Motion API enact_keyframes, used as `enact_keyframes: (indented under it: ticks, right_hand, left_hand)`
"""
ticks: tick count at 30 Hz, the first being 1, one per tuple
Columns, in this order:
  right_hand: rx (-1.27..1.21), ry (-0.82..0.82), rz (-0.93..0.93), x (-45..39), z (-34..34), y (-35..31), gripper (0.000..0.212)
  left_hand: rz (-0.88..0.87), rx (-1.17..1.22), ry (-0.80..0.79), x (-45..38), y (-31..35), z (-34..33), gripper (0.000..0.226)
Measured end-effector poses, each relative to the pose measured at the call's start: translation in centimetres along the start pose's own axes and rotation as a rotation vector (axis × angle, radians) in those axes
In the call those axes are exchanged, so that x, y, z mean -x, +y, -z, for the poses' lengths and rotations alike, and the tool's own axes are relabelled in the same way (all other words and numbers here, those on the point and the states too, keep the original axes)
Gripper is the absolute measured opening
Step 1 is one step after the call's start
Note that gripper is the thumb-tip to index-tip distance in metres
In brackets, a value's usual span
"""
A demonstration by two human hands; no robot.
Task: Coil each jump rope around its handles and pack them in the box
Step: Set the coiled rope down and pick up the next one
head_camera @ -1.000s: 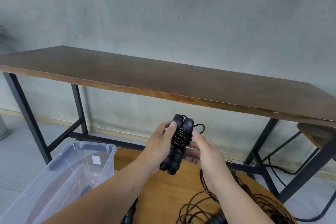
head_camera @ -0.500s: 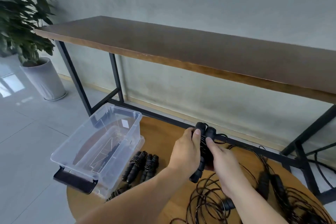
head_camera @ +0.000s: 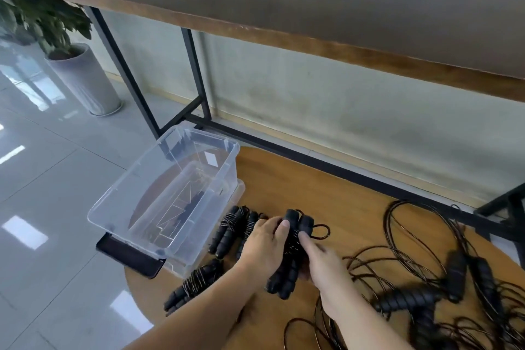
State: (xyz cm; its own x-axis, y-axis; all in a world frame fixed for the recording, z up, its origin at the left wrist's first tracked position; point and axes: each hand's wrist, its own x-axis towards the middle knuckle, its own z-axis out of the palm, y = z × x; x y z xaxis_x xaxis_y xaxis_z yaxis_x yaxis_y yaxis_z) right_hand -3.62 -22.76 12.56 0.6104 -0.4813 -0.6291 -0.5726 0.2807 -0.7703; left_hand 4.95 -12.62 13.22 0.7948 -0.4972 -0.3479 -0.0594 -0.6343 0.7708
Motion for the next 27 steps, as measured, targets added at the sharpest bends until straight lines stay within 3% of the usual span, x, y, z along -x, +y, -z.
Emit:
enact_keyframes:
  ticks: [8, 12, 14, 19, 21, 27]
  right_hand:
    - [0.046, -0.03, -0.083, -7.4, -8.6, 2.0, 0.05]
    - [0.091, -0.018, -0.068, -11.1, -11.6, 3.5, 0.067]
    - [0.142, -0.006, -0.067, -12.2, -12.6, 3.6, 0.068]
    - [0.244, 0.037, -0.035, -13.2, -13.2, 3.8, 0.049]
    - [0.268, 0.069, -0.031, -13.6, -13.3, 4.0, 0.047]
    - [0.319, 0.161, -0.031, -13.5, -13.0, 4.1, 0.057]
  left_hand:
    - [0.223, 0.098, 0.068, -4.9, -7.9, 3.1, 0.041]
    - [0.299, 0.128, 0.085, -7.0, -10.5, 4.0, 0.043]
    - [0.307, 0.105, 0.094, -8.0, -11.5, 4.0, 0.042]
    - [0.303, 0.013, 0.041, -9.1, -12.7, 3.3, 0.034]
    - [0.294, -0.118, 0.012, -9.3, -12.9, 3.2, 0.044]
    - [0.28, -0.152, 0.008, -9.1, -13.3, 2.9, 0.054]
